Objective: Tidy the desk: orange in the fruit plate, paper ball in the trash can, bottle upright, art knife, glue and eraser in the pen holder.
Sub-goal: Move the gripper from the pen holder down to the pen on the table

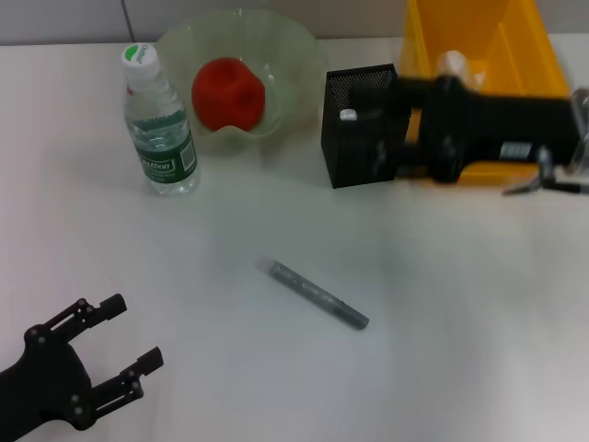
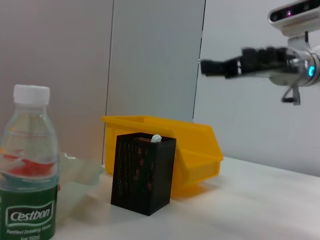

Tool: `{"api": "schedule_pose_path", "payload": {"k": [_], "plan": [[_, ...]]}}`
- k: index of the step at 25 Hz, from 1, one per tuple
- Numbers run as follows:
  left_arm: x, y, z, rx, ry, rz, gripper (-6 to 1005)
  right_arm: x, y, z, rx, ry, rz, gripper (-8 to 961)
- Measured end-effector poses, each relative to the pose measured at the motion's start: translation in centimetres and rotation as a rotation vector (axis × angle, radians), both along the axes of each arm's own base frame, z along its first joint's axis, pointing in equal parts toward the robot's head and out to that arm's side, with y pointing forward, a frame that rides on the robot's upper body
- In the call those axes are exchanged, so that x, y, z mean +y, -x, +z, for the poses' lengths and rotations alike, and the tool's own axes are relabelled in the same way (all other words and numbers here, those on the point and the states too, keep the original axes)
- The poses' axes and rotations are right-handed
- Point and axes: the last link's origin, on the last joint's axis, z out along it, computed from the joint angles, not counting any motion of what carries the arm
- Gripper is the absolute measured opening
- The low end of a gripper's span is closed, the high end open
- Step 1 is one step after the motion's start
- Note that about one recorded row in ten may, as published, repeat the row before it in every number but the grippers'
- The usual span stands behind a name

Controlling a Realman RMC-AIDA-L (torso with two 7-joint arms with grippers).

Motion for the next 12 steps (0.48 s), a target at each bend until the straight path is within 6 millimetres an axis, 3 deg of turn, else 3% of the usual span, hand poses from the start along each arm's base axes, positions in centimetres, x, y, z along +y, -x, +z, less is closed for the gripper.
{"api": "schedule_pose_path", "payload": {"k": [12], "plan": [[0.0, -0.1, -0.2, -0.007, 0.0, 0.003, 784, -1.0, 0.7, -3.8, -0.001, 0.047, 0.088, 742]]}}
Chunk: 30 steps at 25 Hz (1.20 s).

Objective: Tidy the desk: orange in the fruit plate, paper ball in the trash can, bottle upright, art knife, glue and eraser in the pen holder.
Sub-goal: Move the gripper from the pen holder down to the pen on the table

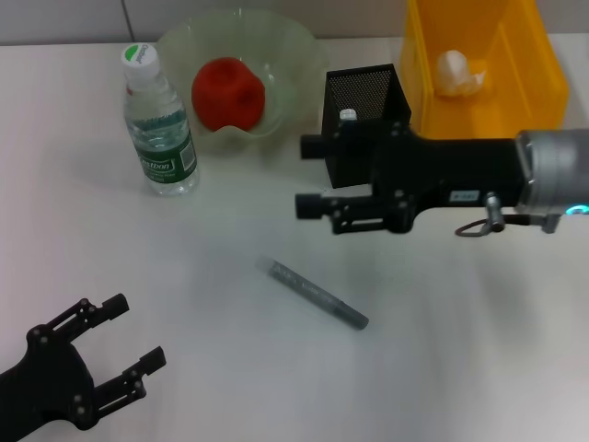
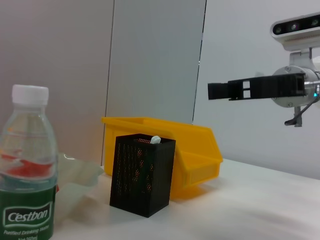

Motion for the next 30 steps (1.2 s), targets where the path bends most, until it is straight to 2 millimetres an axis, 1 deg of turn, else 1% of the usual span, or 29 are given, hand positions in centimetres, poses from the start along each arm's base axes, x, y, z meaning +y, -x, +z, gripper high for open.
{"api": "schedule_pose_path", "payload": {"k": [5, 13, 16, 18, 21, 26, 30], "plan": [[0.0, 0.0, 0.0, -0.001, 0.0, -0.001, 784, 0.2, 0.8, -1.3, -0.036, 0.021, 0.029, 742], [0.1, 0.0, 0.0, -0.002, -0.002, 0.001, 785, 0.4, 1.0, -1.3, -0.042, 0.023, 0.027, 742], [0.1, 0.0, 0.0, -0.001, -0.005, 0.0, 785, 1.1, 1.7, -1.1, -0.066, 0.046, 0.008, 742], [0.1, 0.0, 0.0, -0.001, -0.005, 0.0, 785, 1.9, 2.5, -0.9, -0.137, 0.081, -0.018, 742], [0.2, -0.1, 0.0, -0.002, -0.004, 0.0, 784, 2.9, 4.1, -1.1, -0.303, 0.121, -0.039, 742], [0.3, -0.1, 0.0, 0.001, -0.006, 0.0, 784, 3.8, 7.3, -0.9, -0.557, 0.131, -0.032, 743], [0.3, 0.0, 0.0, -0.001, -0.01, 0.003, 784, 4.1, 9.8, -1.4, -0.716, 0.164, -0.023, 743]]}}
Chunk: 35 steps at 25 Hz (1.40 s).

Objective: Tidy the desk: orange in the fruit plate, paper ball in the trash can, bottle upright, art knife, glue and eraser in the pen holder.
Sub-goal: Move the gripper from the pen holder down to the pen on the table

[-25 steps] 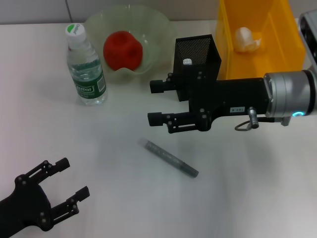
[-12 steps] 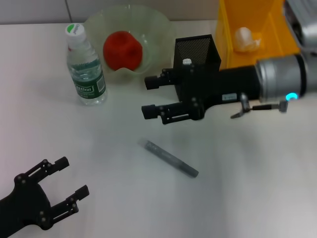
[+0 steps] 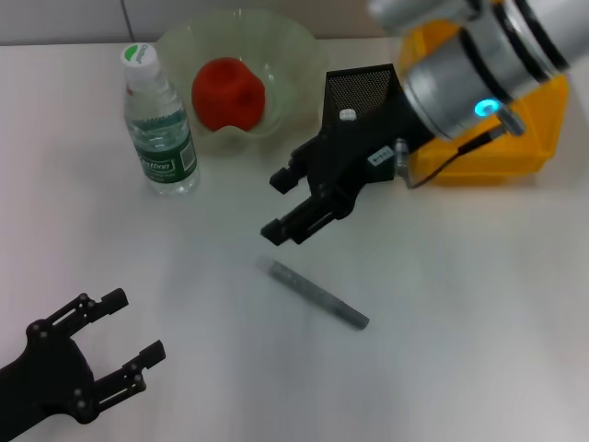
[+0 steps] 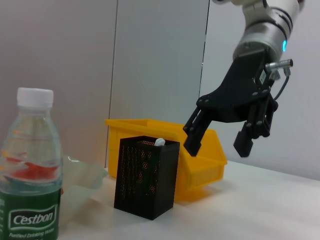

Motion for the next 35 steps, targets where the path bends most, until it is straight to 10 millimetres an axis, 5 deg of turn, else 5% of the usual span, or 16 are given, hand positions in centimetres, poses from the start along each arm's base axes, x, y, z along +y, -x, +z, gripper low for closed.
{"api": "schedule_pose_path", "payload": {"k": [15, 35], "plan": [[0.3, -0.1, -0.2, -0.003, -0.002, 0.005, 785, -0.5, 3.9, -3.3, -0.443, -0.012, -0.046, 742], [2.0, -1.4, -1.0, -0.003, 0.044, -0.049, 784, -2.0, 1.9, -5.6, -0.603, -0.047, -0.22, 736]]}}
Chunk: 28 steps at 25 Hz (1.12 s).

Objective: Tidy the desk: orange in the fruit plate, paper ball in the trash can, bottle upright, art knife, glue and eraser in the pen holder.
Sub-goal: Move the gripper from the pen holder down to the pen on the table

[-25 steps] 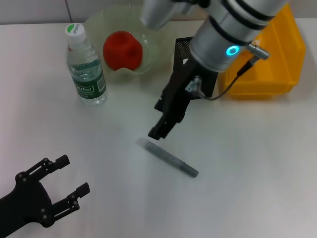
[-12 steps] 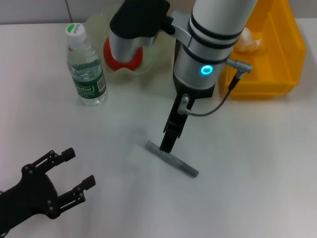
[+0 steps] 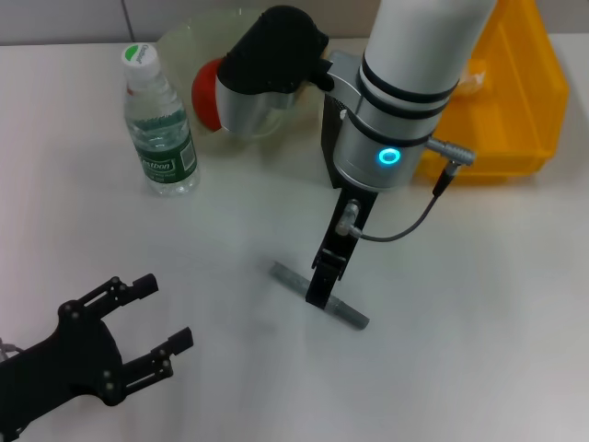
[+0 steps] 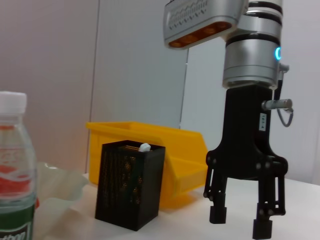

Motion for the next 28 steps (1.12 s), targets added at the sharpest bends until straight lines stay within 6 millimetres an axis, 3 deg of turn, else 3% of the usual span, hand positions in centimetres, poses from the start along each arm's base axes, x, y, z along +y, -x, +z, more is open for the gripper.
{"api": "schedule_pose_path", "payload": {"k": [11, 28], "plan": [[0.3, -0.1, -0.2, 0.013, 0.011, -0.009, 785, 0.1, -0.5, -0.2, 0.019, 0.015, 0.033, 734], [0.9, -0.4, -0.6, 0.013, 0.008, -0.01, 785, -0.4, -1.6, -2.5, 0.036, 0.028, 0.161, 730]]}}
